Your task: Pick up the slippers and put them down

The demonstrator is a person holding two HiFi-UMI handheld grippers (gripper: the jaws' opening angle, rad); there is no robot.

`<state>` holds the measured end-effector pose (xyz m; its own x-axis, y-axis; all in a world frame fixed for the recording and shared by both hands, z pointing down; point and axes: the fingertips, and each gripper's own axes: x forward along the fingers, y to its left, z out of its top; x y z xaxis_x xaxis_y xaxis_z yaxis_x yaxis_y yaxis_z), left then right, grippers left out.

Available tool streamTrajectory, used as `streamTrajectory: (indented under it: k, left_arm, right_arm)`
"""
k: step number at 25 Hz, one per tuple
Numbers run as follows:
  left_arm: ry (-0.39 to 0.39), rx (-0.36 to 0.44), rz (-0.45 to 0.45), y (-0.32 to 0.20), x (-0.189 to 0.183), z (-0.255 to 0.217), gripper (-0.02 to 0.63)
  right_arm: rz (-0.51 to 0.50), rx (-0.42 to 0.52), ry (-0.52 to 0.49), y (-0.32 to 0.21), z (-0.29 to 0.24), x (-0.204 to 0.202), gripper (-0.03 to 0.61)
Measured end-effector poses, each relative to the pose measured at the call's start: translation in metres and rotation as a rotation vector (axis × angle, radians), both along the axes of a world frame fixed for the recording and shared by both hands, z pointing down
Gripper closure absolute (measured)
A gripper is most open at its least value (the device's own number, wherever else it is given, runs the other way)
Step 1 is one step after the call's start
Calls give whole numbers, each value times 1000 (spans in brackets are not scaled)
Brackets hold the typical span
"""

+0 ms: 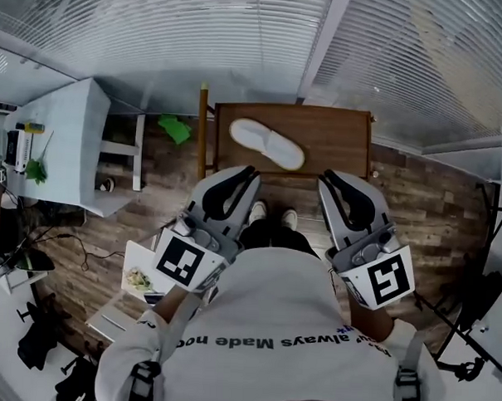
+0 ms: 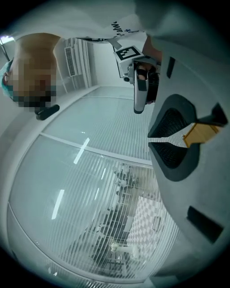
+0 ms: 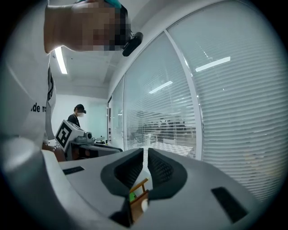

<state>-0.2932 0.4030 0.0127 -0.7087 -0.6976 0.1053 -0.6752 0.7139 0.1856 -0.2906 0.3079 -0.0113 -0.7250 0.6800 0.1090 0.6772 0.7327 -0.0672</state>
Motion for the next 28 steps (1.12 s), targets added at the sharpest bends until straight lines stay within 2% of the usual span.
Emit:
streamTrajectory:
  k: [4,7,9,12,22,28]
  left_arm:
    - [40,-33,-16,11,-15,28,589]
    - [95,-58,-21,19,-28,58,531]
    - [135,-69,-30,24,-37,81,521]
    - [181,-100,-53,33,-51,121,512]
    - [352,-108,-141,69,-91,252,432]
    - [439,-112,-192,82,-108,321,423]
  right_arm:
    - [11,4,50,-1,27,-10,558]
    - [27,6,97,-6,53,-20,558]
    - [45,8,135,-11,75,-27,554]
    - [84,27,196,-22,116,-39,514]
    - [168,66,376,-41,248,-58,462]
    - [197,99,447,-42,319,-59,448]
